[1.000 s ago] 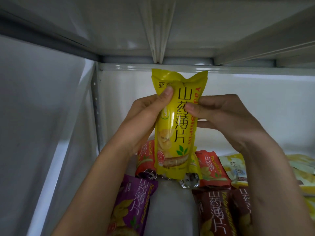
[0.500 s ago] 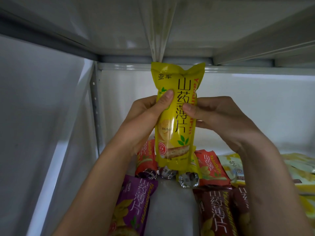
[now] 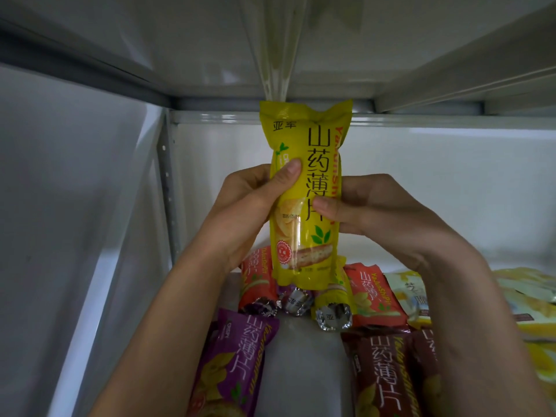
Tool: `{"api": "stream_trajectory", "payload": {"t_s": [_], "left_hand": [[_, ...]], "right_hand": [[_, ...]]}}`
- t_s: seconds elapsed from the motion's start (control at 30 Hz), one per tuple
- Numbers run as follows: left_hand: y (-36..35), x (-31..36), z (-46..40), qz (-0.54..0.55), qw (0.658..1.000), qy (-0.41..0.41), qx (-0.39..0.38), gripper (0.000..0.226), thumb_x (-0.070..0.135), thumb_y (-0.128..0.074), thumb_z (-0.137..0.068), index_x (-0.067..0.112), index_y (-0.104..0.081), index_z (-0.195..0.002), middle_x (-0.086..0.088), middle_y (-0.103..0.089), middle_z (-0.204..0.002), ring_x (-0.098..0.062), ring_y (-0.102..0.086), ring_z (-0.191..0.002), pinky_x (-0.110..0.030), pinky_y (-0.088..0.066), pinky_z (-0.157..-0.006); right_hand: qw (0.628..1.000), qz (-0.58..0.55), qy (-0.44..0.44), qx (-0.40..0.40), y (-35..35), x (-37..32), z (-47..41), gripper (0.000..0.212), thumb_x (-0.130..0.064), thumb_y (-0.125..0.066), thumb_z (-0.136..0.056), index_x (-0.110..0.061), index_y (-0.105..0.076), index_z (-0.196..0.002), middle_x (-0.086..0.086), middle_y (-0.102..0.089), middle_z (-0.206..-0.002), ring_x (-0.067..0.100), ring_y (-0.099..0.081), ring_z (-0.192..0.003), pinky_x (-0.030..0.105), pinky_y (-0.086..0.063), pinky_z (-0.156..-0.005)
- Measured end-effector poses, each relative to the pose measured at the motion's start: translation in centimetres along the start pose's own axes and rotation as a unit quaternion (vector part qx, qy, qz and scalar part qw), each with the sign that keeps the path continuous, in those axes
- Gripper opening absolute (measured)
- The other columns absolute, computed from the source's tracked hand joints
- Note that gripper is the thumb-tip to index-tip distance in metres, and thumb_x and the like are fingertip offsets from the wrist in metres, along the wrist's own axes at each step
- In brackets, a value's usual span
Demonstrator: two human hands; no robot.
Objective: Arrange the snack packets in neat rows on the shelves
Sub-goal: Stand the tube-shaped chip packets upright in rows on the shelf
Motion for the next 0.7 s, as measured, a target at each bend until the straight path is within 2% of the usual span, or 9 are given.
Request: {"api": "stream_trajectory", "payload": {"t_s": [0.13, 0.2, 0.3, 0.4, 0.57, 0.7], "left_hand": [[0.6, 0.1, -0.1, -0.010, 0.999, -0.026, 0.029, 0.036, 0.030, -0.066, -0.098, 0.000, -0.074, -0.116, -0.014, -0.079, -0.110, -0.031, -0.076, -0.105, -0.034, -0.062, -0.089], [0.5, 0.1, -0.1, -0.013, 0.999, -0.027, 0.026, 0.038, 0.033, -0.066, -0.097, 0.001, -0.074, -0.116, -0.014, -0.079, -0.110, -0.029, -0.077, -0.104, -0.033, -0.062, -0.088], [-0.1, 0.0, -0.1, 0.002, 1.000, -0.012, -0.011, 0.046, 0.039, -0.064, -0.092, 0.002, -0.073, -0.117, -0.011, -0.079, -0.114, -0.025, -0.075, -0.109, -0.030, -0.060, -0.092], [0.0, -0.3, 0.0, -0.025, 0.999, -0.001, -0.032, 0.048, 0.039, -0.063, -0.092, 0.001, -0.072, -0.120, -0.012, -0.078, -0.116, -0.027, -0.074, -0.112, -0.033, -0.058, -0.099], [1.0, 0.1, 0.0, -0.060, 0.998, -0.029, 0.004, 0.037, 0.028, -0.064, -0.099, -0.004, -0.073, -0.114, -0.018, -0.078, -0.110, -0.036, -0.073, -0.108, -0.038, -0.061, -0.097], [0.6, 0.1, -0.1, -0.038, 0.999, -0.022, 0.005, 0.042, 0.032, -0.065, -0.096, -0.005, -0.073, -0.114, -0.019, -0.078, -0.111, -0.033, -0.075, -0.107, -0.034, -0.062, -0.092]], "right_hand": [[0.998, 0.014, 0.005, -0.068, -0.9, -0.2, 0.5, 0.048, -0.033, -0.073, -0.082, -0.019, -0.072, -0.129, -0.005, -0.076, -0.123, 0.014, -0.071, -0.117, 0.041, -0.052, -0.108], [0.995, 0.045, 0.009, -0.090, -1.1, -0.2, 0.6, 0.044, -0.026, -0.073, -0.087, -0.020, -0.070, -0.130, -0.007, -0.076, -0.124, 0.011, -0.070, -0.118, 0.037, -0.052, -0.107], [0.997, 0.045, 0.011, -0.062, -0.5, 0.0, 0.4, 0.037, -0.009, -0.072, -0.092, -0.015, -0.071, -0.129, -0.004, -0.077, -0.121, 0.012, -0.072, -0.114, 0.033, -0.056, -0.103], [0.999, 0.031, 0.010, -0.039, 0.0, 0.2, 0.2, 0.035, -0.008, -0.073, -0.092, -0.014, -0.072, -0.126, -0.003, -0.078, -0.117, 0.013, -0.074, -0.110, 0.029, -0.059, -0.095], [0.997, 0.024, -0.012, -0.065, -0.3, 0.4, 0.4, 0.051, -0.031, -0.074, -0.078, -0.017, -0.073, -0.127, -0.004, -0.078, -0.118, 0.014, -0.073, -0.112, 0.036, -0.055, -0.102], [0.998, 0.024, -0.028, -0.053, -0.2, 0.6, 0.5, 0.035, -0.020, -0.072, -0.089, -0.013, -0.074, -0.123, 0.001, -0.080, -0.113, 0.018, -0.076, -0.106, 0.038, -0.058, -0.100]]}}
Point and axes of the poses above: each hand's wrist, its own z-axis away from the middle knuckle, its own y-axis out of the back of the hand, x = y × z, the point moved 9 cm from there along -z, towards the middle knuckle
